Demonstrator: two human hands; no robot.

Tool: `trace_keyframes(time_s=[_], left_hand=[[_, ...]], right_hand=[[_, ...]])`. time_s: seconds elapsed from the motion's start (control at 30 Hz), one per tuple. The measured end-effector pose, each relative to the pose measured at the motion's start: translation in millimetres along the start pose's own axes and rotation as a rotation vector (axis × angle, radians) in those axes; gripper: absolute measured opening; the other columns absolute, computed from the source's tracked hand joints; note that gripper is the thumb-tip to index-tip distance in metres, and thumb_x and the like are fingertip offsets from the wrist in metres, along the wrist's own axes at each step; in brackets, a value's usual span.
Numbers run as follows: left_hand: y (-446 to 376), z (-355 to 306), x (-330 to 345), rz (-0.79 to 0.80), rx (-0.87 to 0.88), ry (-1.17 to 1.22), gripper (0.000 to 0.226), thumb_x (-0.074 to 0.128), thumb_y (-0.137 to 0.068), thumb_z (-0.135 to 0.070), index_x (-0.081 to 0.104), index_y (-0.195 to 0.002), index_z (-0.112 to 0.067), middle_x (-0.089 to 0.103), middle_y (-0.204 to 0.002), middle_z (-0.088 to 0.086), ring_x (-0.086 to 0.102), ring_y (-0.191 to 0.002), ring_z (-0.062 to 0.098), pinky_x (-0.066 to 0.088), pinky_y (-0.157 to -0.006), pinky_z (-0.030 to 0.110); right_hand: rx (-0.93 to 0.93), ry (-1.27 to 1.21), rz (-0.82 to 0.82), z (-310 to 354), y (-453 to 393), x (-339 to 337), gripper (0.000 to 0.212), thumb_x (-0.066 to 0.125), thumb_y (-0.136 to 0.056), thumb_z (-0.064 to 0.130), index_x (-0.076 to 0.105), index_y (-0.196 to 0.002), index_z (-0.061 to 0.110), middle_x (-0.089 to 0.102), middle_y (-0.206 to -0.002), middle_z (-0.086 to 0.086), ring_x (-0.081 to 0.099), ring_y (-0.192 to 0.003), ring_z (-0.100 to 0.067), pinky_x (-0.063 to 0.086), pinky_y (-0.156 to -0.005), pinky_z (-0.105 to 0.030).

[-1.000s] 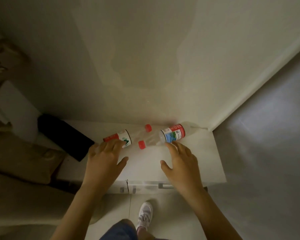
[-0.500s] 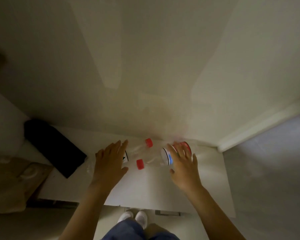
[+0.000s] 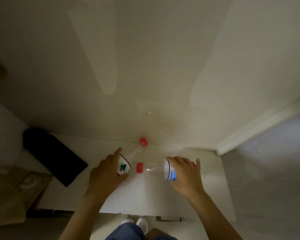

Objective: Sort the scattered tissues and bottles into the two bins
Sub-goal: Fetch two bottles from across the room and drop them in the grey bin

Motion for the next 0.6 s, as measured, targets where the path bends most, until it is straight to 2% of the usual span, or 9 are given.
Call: trace_keyframes(time_s=[0.13, 0.23, 0.4, 0.6], left_hand=[[20, 4, -27, -0.075, 0.022, 0.065, 0.092, 0.064, -0.081, -0.054, 0.006, -0.150, -0.034, 0.047, -0.135, -0.004, 0.055, -0.113, 0.017, 0.055, -0.077, 0.032], [36, 8, -48, -0.140, 0.012, 0.124, 0.092, 0.067, -0.080, -0.051, 0.007, -0.149, -0.038, 0.047, -0.130, -0.005, 0.056, -0.108, 0.015, 0.055, -0.072, 0.030], [76, 19, -76, -0.281, -0.043, 0.161, 0.090, 0.070, -0.080, -0.046, 0.012, -0.149, -0.038, 0.052, -0.122, -0.004, 0.057, -0.093, 0.011, 0.053, -0.066, 0.026], [157, 23, -90, -0.428, -0.215, 0.040, 0.089, 0.067, -0.080, -0.052, 0.011, -0.148, -0.040, 0.051, -0.134, -0.002, 0.060, -0.105, 0.018, 0.055, -0.072, 0.030]], right_hand=[[0.004, -0.075, -0.036, 6, 17, -24, 0.069, 0.067, -0.079, 0.037, 0.036, -0.140, 0.035, 0.051, -0.133, 0.012, 0.048, -0.122, -0.018, 0.023, -0.111, -0.046], [-0.047, -0.166, -0.077, 18, 27, -41, 0.070, 0.068, -0.078, 0.042, 0.037, -0.140, 0.031, 0.054, -0.129, 0.009, 0.052, -0.113, -0.017, 0.040, -0.096, -0.030], [-0.156, -0.199, -0.136, 43, 41, -61, 0.072, 0.069, -0.077, 0.044, 0.036, -0.140, 0.032, 0.052, -0.127, 0.010, 0.049, -0.114, -0.013, 0.039, -0.088, -0.024], [-0.345, -0.194, -0.148, 66, 64, -72, 0.070, 0.071, -0.075, 0.038, 0.041, -0.138, 0.032, 0.055, -0.124, 0.009, 0.050, -0.112, -0.015, 0.039, -0.087, -0.025]])
Point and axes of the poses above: each hand's wrist, its own y-axis away from the middle knuckle, its own x-axis out of the palm, z = x × y, the point moved 9 cm from there along -y, towards the middle knuckle
